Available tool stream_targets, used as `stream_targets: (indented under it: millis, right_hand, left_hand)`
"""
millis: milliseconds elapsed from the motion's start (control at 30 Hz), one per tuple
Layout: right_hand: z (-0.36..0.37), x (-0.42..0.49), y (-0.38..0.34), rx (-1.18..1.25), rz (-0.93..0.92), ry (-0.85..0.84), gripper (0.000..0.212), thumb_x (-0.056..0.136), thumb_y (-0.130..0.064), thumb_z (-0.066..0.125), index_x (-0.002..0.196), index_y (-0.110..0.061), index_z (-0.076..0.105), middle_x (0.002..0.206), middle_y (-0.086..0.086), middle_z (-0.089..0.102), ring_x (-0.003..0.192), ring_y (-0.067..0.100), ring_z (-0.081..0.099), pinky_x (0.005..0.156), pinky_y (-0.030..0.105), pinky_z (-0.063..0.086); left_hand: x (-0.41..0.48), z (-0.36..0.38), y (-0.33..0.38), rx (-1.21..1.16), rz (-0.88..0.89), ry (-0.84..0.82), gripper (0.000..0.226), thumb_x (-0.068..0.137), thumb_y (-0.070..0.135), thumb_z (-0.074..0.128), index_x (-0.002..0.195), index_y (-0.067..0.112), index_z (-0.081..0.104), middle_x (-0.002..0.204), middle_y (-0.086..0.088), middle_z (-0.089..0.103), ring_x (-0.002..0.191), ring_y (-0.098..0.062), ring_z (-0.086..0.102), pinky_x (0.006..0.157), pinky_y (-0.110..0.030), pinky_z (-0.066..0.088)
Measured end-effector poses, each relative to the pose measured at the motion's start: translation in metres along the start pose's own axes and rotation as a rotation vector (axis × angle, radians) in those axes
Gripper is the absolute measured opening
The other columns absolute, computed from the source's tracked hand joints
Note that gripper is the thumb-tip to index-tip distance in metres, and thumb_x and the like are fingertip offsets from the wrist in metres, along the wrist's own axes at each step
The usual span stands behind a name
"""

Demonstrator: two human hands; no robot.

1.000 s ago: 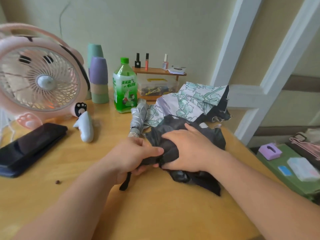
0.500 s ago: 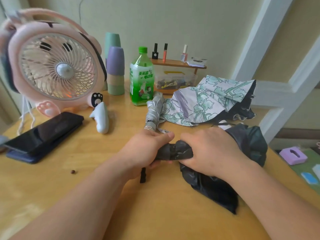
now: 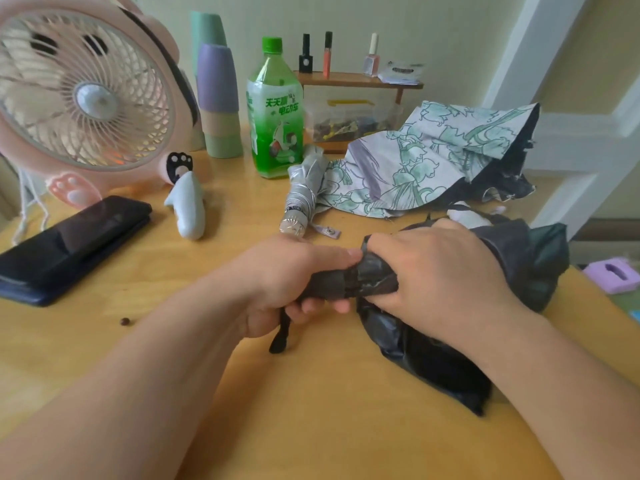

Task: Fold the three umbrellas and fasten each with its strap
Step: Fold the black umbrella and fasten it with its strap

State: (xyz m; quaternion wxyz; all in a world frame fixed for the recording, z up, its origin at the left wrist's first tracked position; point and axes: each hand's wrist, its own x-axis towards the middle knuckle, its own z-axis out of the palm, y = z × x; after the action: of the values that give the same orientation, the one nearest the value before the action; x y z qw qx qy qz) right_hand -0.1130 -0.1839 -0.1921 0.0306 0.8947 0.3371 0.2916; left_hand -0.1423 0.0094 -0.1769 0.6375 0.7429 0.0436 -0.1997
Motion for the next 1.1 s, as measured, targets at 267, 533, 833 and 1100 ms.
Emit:
stream_targets:
  millis: [267, 533, 833, 1100]
  right_hand:
    - [-0.004, -0.001, 0.006, 0.206, -0.071, -0.159, 0.074, 0.079, -0.092, 0.025, 0.128, -0.043, 0.052, 0.079, -0.011, 0.07, 0.073, 0.02, 0.065, 0.073, 0.035, 0.046]
    - [-0.014, -0.003, 0.01, 0.332, -0.021, -0.121, 0.047, 0.09, -0.08, 0.037, 0.107, -0.042, 0.059, 0.072, -0.017, 0.06, 0.07, 0.017, 0.062, 0.069, 0.037, 0.045]
    - [-0.038, 0.009, 0.014, 0.688, 0.363, -0.169, 0.061, 0.083, -0.084, 0.035, 0.101, -0.032, 0.062, 0.083, -0.007, 0.071, 0.077, 0.009, 0.064, 0.073, 0.038, 0.052]
    - [-0.036, 0.028, 0.008, 0.908, 0.426, -0.267, 0.051, 0.078, -0.08, 0.035, 0.101, -0.038, 0.052, 0.084, -0.03, 0.062, 0.081, -0.007, 0.058, 0.074, 0.015, 0.044]
  left_hand:
    - [0.005, 0.001, -0.006, 0.072, 0.067, 0.123, 0.023, 0.089, 0.022, 0.068, 0.075, 0.007, 0.06, 0.054, -0.009, 0.059, 0.04, -0.023, 0.041, 0.039, -0.019, 0.027]
    - [-0.002, -0.002, -0.004, 0.057, 0.476, 0.056, 0.031, 0.079, 0.025, 0.085, 0.089, -0.001, 0.073, 0.072, -0.016, 0.072, 0.06, -0.028, 0.068, 0.057, -0.039, 0.06]
    - [0.014, 0.005, -0.01, -0.49, 0.606, -0.005, 0.028, 0.077, 0.008, 0.077, 0.103, -0.001, 0.071, 0.093, -0.017, 0.072, 0.083, -0.025, 0.069, 0.077, -0.033, 0.059]
    - [0.003, 0.019, -0.003, -0.634, 0.46, 0.063, 0.027, 0.087, 0.021, 0.067, 0.099, -0.002, 0.076, 0.104, -0.028, 0.074, 0.09, -0.031, 0.071, 0.089, -0.041, 0.058]
